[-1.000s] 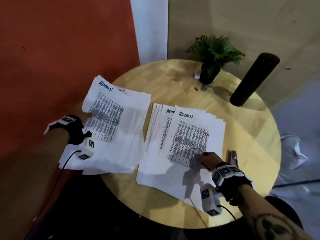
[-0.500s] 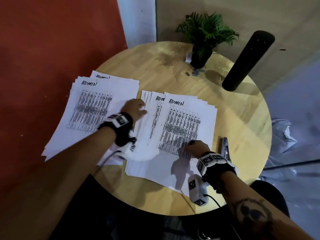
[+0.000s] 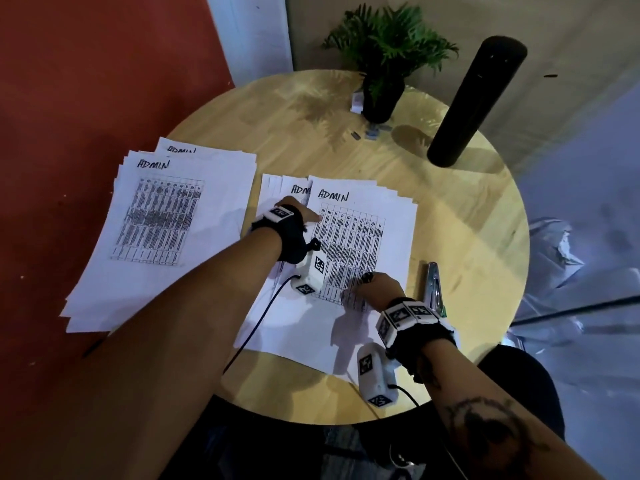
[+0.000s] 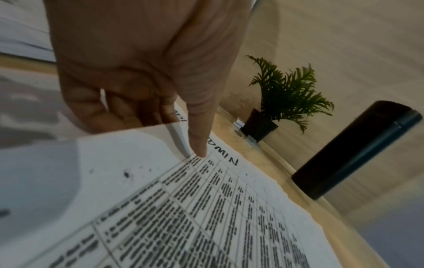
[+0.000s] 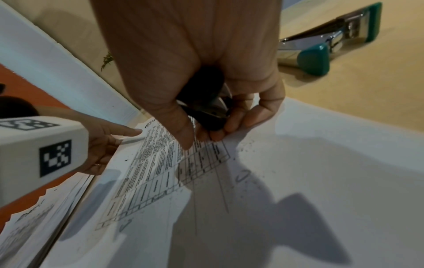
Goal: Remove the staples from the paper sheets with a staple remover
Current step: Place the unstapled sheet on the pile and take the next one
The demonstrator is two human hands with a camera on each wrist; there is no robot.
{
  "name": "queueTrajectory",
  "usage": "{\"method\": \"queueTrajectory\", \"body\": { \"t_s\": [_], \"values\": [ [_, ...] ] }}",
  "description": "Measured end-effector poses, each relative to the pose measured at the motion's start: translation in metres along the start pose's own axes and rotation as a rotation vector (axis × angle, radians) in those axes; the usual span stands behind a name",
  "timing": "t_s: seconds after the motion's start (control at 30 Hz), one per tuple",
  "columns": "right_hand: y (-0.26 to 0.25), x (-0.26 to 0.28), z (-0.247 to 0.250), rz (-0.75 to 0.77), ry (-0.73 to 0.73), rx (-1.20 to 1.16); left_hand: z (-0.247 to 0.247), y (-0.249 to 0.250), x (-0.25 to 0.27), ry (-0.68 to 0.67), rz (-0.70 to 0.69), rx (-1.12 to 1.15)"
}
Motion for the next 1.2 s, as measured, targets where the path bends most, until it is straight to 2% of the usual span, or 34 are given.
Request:
{"method": "queueTrajectory", "body": {
  "t_s": [0.13, 0.27, 0.33, 0.43, 0.5, 0.6, 0.73, 0.87, 0.97, 1.1, 1.2],
  "values": [
    [0.001, 0.0, 0.0, 0.009, -0.001, 0.004, -0.001, -0.003, 0.003, -0.014, 0.027, 0.02],
    [0.001, 0.0, 0.0, 0.031, -0.006, -0.011, -0.009, -0.014, 0.009, -0.095, 0.008, 0.045],
    [0.003, -0.001, 0.001, 0.045, -0.021, -0.061, -0.01, -0.018, 0.01, -0.049, -0.078, 0.092],
    [0.01, -0.001, 0.008, 0.081, -0.034, -0.254, -0.003, -0.018, 0.021, 0.117, -0.265, 0.146],
    [0.018, 0.001, 0.019, 0.105, 0.068, -0.389, 0.003, -0.016, 0.032, 0.19, -0.374, 0.187],
    [0.027, 0.012, 0.044, 0.144, 0.274, -0.511, 0.012, -0.009, 0.062, 0.214, -0.55, 0.427],
    [0.012, 0.043, 0.083, 0.356, 0.448, -0.936, 0.025, -0.002, 0.1, 0.188, -0.744, 0.641],
    [-0.018, 0.086, 0.119, 0.645, 0.375, -1.153, 0.042, 0.01, 0.143, 0.155, -0.866, 0.734],
    [-0.037, 0.119, 0.138, 0.789, 0.289, -1.312, 0.056, 0.018, 0.176, 0.149, -0.955, 0.727],
    [-0.052, 0.155, 0.149, 0.849, 0.312, -1.4, 0.073, 0.018, 0.213, 0.207, -1.021, 0.707],
    [-0.061, 0.175, 0.155, 0.882, 0.352, -1.365, 0.09, 0.016, 0.236, 0.368, -1.065, 0.659]
  ]
}}
Point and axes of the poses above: each hand's wrist, its own x-axis away from the middle knuckle, its own z-axis out of the back of the hand, y = z × x, the point moved 2 cm from there along -x, towards the middle knuckle, and after that the axes turned 12 degrees about -y, right-handed, at the moved point
